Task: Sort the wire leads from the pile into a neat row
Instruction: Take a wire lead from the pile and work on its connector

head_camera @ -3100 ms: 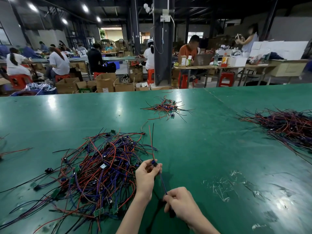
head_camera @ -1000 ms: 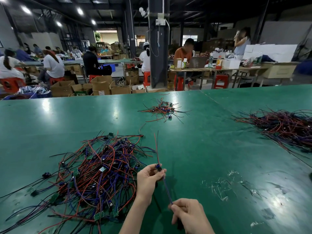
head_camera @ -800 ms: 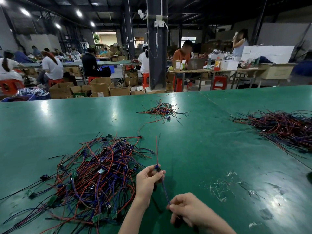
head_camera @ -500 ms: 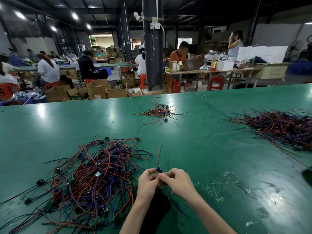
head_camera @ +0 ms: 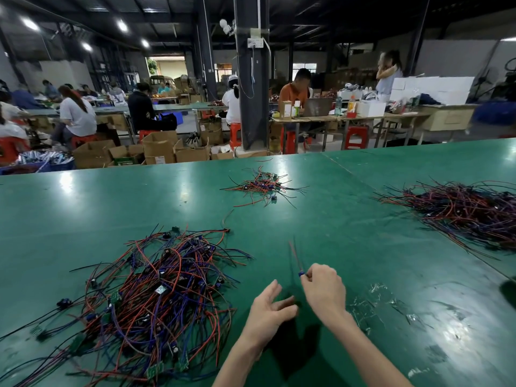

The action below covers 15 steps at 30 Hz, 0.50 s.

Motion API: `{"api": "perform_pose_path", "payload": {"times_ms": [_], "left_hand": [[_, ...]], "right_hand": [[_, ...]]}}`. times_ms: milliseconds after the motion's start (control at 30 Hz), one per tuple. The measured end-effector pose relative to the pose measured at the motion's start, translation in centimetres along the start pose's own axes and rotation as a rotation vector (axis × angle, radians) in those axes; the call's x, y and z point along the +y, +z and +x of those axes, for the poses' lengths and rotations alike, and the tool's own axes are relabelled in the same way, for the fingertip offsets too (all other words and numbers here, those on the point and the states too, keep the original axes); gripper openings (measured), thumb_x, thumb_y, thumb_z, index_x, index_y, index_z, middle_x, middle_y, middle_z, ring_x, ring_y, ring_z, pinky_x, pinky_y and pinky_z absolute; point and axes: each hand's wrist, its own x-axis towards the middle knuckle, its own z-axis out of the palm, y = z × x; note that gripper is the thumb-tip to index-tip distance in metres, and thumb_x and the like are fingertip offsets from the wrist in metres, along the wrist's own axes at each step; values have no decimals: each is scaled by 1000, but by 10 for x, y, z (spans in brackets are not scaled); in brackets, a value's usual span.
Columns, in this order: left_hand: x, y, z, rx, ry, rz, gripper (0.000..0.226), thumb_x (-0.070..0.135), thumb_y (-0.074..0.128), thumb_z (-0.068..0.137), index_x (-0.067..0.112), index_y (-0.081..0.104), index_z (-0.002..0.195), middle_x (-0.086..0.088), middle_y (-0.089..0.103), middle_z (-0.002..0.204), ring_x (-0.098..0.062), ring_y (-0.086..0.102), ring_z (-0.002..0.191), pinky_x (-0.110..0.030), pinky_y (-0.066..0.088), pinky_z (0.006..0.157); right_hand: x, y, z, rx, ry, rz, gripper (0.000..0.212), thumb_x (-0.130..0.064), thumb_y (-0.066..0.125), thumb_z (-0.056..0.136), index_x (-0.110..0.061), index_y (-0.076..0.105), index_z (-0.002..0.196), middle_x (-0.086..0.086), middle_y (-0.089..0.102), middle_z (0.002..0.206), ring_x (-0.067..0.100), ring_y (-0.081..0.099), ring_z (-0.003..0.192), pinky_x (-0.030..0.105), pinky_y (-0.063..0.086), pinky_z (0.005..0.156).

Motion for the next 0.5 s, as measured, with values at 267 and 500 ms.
{"api": "perform_pose_path", "payload": {"times_ms": [267, 500], "left_hand": [[7, -7, -6, 178, 133, 248, 53, -4, 59, 87, 5, 44, 137, -3, 52, 135, -1, 65, 98, -13, 50, 81], [27, -31, -15, 480, 589, 577, 34, -13, 57, 84, 4, 64, 113, 0, 65, 104, 0, 63, 95, -19, 51, 86]], "right_hand": [[27, -2, 40, -31, 101, -179, 19, -20, 49, 96, -6, 62, 99, 11, 62, 108, 32, 62, 99, 31, 43, 70], [37, -6, 67, -25, 173, -201, 19, -16, 50, 96, -6, 63, 106, 14, 61, 111, 34, 63, 101, 34, 49, 77]]}}
